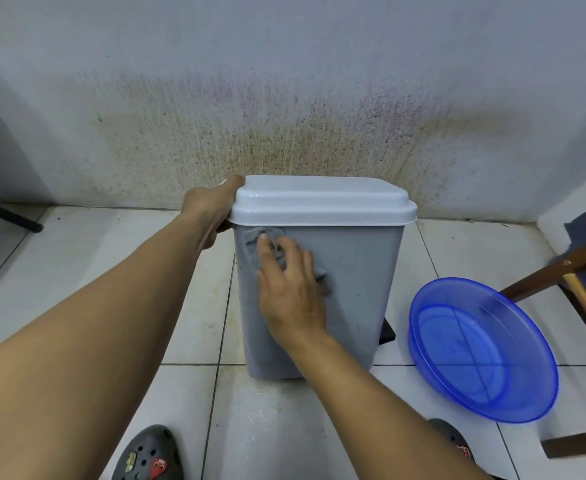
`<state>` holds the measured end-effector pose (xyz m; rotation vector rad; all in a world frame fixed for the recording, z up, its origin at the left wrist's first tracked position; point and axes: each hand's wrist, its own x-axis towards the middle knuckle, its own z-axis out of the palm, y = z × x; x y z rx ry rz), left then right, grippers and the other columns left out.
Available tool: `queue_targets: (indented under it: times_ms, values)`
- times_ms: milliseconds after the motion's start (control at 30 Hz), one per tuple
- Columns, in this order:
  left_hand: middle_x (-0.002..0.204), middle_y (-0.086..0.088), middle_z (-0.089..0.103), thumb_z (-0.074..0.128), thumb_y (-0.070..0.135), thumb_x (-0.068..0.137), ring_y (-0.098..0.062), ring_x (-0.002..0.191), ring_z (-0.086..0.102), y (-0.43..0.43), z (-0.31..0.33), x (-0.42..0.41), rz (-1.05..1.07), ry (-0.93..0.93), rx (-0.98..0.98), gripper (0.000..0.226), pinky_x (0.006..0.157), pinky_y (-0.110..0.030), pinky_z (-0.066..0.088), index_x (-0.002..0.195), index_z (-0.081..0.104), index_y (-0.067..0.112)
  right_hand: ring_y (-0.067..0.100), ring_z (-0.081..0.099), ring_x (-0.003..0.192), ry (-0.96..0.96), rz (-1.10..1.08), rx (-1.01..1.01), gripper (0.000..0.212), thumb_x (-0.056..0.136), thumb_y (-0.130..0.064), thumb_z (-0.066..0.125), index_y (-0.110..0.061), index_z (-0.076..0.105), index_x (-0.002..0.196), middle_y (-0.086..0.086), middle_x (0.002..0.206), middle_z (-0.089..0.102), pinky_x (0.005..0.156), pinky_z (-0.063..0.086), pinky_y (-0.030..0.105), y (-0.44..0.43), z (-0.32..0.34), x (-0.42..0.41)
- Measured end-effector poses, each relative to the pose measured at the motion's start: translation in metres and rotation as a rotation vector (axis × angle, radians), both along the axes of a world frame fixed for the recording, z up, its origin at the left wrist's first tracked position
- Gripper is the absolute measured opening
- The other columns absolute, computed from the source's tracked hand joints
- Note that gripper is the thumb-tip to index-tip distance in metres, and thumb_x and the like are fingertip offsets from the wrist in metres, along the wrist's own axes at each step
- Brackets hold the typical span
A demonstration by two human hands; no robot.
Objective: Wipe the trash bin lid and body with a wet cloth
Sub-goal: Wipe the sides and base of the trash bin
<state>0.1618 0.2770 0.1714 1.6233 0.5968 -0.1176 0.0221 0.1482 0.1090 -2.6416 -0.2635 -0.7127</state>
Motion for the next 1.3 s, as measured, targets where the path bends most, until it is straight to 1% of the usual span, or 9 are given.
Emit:
queue_targets:
  times_ms: [100, 233, 333, 433, 533, 667, 867, 1033, 1300]
  values:
    - [0.092, -0.005, 0.068, 0.079, 0.049, 0.086, -0.018, 0.075, 0.068, -0.002, 0.002, 0.0, 0.002, -0.004, 0.009, 0.043, 0.062, -0.029, 0.061, 0.093, 0.06, 0.011, 0.037, 0.052, 0.097, -0.014, 0.105, -0.229, 0.05, 0.089, -0.007, 0.049, -0.012, 0.053, 0.138, 0.018, 0.128, 0.054, 0.059, 0.05, 0.043, 0.0, 0.01, 0.013]
    - [0.088, -0.002, 0.068, 0.077, 0.052, 0.085, -0.018, 0.07, 0.067, -0.003, 0.008, -0.001, 0.001, 0.024, 0.033, 0.043, 0.058, -0.027, 0.057, 0.095, 0.062, 0.013, 0.033, 0.05, 0.09, 0.021, 0.083, -0.365, 0.059, 0.08, -0.009, 0.062, -0.014, 0.053, 0.138, 0.014, 0.124, 0.055, 0.054, 0.044, 0.036, 0.005, 0.02, 0.021]
    - [0.089, -0.003, 0.068, 0.077, 0.047, 0.088, -0.018, 0.073, 0.068, -0.004, 0.01, -0.001, -0.008, 0.007, -0.007, 0.037, 0.056, -0.026, 0.059, 0.092, 0.062, 0.013, 0.03, 0.051, 0.088, 0.031, 0.097, -0.409, 0.057, 0.075, -0.008, 0.061, -0.014, 0.057, 0.131, 0.011, 0.12, 0.055, 0.054, 0.036, 0.032, 0.011, 0.015, 0.015]
    - [0.091, -0.002, 0.069, 0.077, 0.046, 0.087, -0.016, 0.076, 0.07, -0.004, 0.011, -0.001, -0.009, -0.004, -0.01, 0.037, 0.049, -0.022, 0.056, 0.096, 0.064, 0.013, 0.03, 0.049, 0.092, 0.124, 0.139, -0.463, 0.055, 0.076, -0.008, 0.045, -0.013, 0.053, 0.131, 0.01, 0.125, 0.049, 0.056, 0.044, 0.035, 0.017, -0.01, 0.002]
    - [0.093, -0.002, 0.069, 0.076, 0.043, 0.087, -0.015, 0.079, 0.071, -0.004, 0.011, -0.001, -0.004, -0.007, -0.017, 0.036, 0.049, -0.021, 0.056, 0.1, 0.064, 0.012, 0.031, 0.051, 0.09, 0.166, 0.174, -0.524, 0.051, 0.078, -0.008, 0.047, -0.012, 0.056, 0.129, 0.01, 0.125, 0.051, 0.056, 0.045, 0.036, 0.02, -0.032, -0.012]
    - [0.091, -0.003, 0.069, 0.077, 0.043, 0.087, -0.015, 0.077, 0.07, -0.005, 0.008, 0.002, -0.001, -0.014, -0.02, 0.035, 0.055, -0.024, 0.06, 0.097, 0.064, 0.011, 0.031, 0.053, 0.087, 0.034, 0.087, -0.395, 0.043, 0.083, -0.006, 0.041, -0.011, 0.061, 0.122, 0.013, 0.112, 0.058, 0.047, 0.042, 0.035, 0.012, -0.011, 0.004]
    - [0.088, -0.002, 0.067, 0.075, 0.042, 0.09, -0.015, 0.073, 0.067, -0.005, 0.011, -0.001, -0.005, -0.008, -0.024, 0.037, 0.046, -0.02, 0.056, 0.104, 0.065, 0.01, 0.035, 0.051, 0.089, 0.062, 0.058, -0.337, 0.048, 0.082, -0.004, 0.061, -0.011, 0.059, 0.13, 0.015, 0.122, 0.056, 0.05, 0.032, 0.034, 0.012, 0.014, 0.019]
    - [0.093, -0.002, 0.07, 0.075, 0.042, 0.087, -0.016, 0.079, 0.072, -0.005, 0.012, 0.0, -0.011, -0.004, -0.025, 0.032, 0.058, -0.024, 0.063, 0.099, 0.066, 0.014, 0.029, 0.055, 0.084, 0.14, 0.118, -0.384, 0.05, 0.074, -0.006, 0.07, -0.014, 0.063, 0.123, 0.007, 0.116, 0.059, 0.047, 0.036, 0.032, 0.014, -0.028, -0.011]
    - [0.093, 0.001, 0.07, 0.073, 0.042, 0.09, -0.013, 0.077, 0.071, -0.006, 0.013, 0.001, -0.009, 0.01, -0.02, 0.031, 0.048, -0.019, 0.056, 0.105, 0.067, 0.016, 0.027, 0.052, 0.086, 0.389, 0.235, -0.465, 0.041, 0.078, -0.011, 0.07, -0.015, 0.06, 0.118, 0.008, 0.114, 0.052, 0.052, 0.051, 0.033, 0.012, -0.117, -0.074]
